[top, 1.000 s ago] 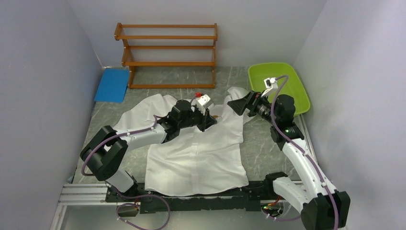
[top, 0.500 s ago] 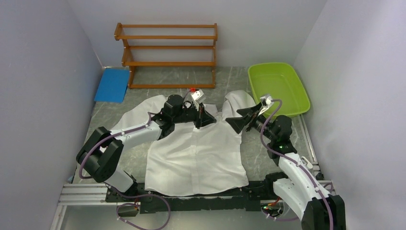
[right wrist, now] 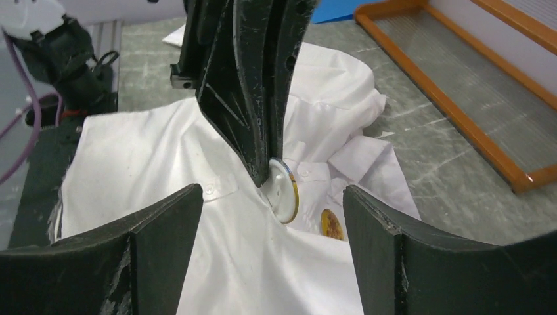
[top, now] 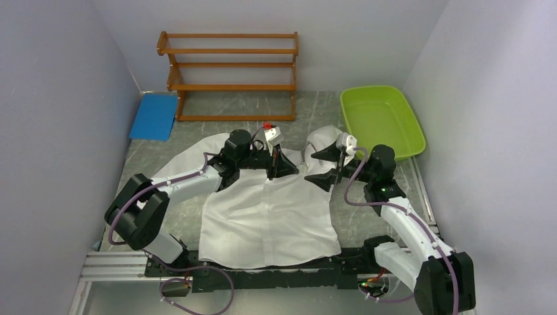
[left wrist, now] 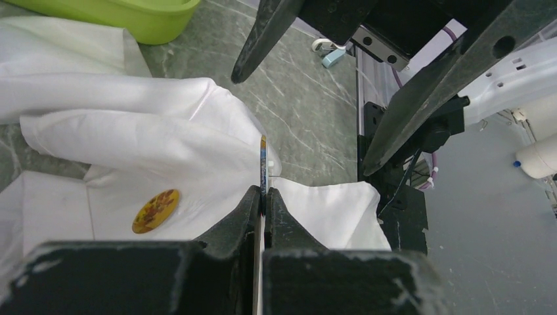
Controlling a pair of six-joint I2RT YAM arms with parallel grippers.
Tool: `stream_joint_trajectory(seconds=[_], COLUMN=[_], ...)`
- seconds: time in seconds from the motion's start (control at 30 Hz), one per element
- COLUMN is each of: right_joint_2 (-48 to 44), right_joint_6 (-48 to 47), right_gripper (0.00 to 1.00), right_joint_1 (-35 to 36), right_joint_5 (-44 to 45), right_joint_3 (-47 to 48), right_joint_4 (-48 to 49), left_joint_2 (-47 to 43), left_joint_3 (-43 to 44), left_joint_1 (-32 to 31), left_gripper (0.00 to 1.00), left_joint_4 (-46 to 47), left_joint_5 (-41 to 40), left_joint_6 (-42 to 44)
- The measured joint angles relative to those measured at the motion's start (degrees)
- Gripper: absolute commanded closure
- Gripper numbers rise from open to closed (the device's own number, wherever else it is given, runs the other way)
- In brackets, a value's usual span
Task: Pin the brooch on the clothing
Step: Pin the brooch to the clothes.
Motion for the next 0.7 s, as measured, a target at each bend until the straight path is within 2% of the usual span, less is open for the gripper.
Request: stream_joint_trajectory(seconds=[0.1, 0.17, 0.3, 0.53, 0.6, 0.7], right_joint_2=[1.7, 2.6, 4.2, 6.0, 6.5, 7.7], right_joint_6=[-7.2, -10.7, -15.8, -18.9, -18.7, -17.8], right_gripper=[0.25, 0.33, 0.38, 0.47, 0.47, 0.41], right_joint_1=[0.6, 0.9, 1.4, 1.7, 1.9, 2.5], right_joint_5=[-2.7, -3.8, -5.0, -5.2, -5.2, -4.8], right_joint_3=[2.6, 3.1, 3.1, 3.6, 3.7, 4.0], right_joint_4=[-5.1, -7.3, -11.0, -13.4, -13.0, -12.5], left_joint_2=[0.0, 0.0, 0.0, -0.2, -0.2, -0.2], left_joint_3=[0.0, 0.0, 0.0, 0.0, 0.0, 0.0], left_joint_1=[0.0, 0.0, 0.0, 0.0, 0.0, 0.0], left_gripper=[0.97, 0.97, 0.97, 0.97, 0.97, 0.97], left_joint_4=[0.6, 0.9, 1.5, 1.6, 1.7, 1.7], left_joint_5=[1.0, 1.5, 1.8, 2.1, 2.1, 2.1], left_joint_6=[0.4, 0.4, 0.5, 0.5, 0.6, 0.6])
